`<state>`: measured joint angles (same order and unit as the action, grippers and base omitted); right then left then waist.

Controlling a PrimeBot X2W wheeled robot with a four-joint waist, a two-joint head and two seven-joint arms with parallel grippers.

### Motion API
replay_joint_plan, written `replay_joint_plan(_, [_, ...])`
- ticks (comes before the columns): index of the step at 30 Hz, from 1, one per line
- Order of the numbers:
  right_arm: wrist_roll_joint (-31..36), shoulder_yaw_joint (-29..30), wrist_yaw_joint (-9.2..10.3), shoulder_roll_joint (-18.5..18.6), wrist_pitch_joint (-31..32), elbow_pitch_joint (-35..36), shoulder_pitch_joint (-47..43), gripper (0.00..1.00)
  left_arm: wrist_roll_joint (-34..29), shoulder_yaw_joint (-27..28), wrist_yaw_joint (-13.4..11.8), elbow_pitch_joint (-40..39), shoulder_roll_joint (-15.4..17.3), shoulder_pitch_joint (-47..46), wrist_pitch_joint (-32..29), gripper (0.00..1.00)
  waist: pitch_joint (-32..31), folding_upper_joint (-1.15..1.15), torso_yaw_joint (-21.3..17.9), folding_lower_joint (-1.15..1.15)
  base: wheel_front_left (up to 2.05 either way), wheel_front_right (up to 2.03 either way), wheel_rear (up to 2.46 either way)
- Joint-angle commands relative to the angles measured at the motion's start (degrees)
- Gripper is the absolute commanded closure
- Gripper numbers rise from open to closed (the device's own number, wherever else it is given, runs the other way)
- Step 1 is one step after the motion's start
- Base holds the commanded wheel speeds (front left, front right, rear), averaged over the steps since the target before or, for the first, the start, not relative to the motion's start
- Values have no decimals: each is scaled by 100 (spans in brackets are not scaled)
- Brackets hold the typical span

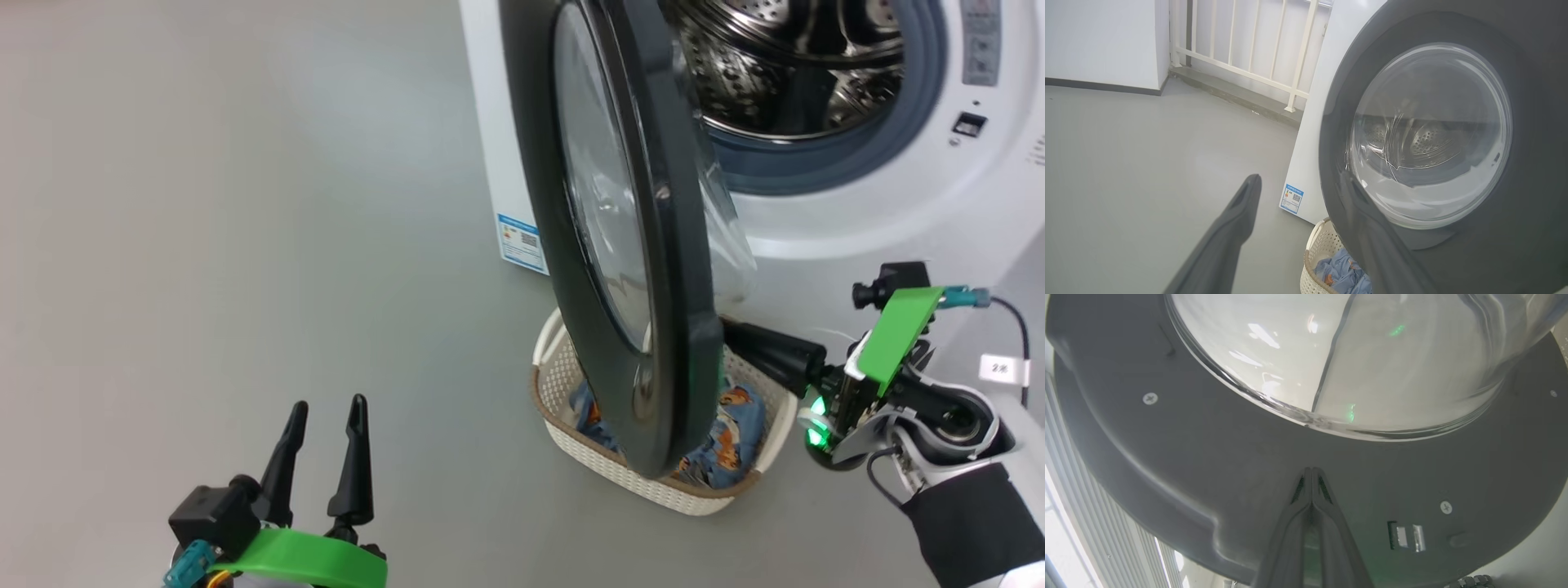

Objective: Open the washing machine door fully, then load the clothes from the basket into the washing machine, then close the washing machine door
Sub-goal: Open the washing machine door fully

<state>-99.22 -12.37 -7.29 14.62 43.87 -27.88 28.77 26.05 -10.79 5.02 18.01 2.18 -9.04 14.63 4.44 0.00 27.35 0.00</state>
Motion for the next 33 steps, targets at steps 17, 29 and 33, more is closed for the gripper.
replay_joint_plan(17, [57,-104,-20,-530,291,148,-90,100,-126,282,46,-57,72,88,37,0,-256,0,290,0,0,0,0])
replay_joint_plan(29, [137,90,-20,-581,247,242,-207,100,-131,244,74,19,125,111,37,0,-421,0,19,0,0,0,0])
replay_joint_plan(33, [180,143,-20,-642,195,323,-238,62,-135,234,78,38,173,134,37,0,-482,0,-231,0,0,0,0])
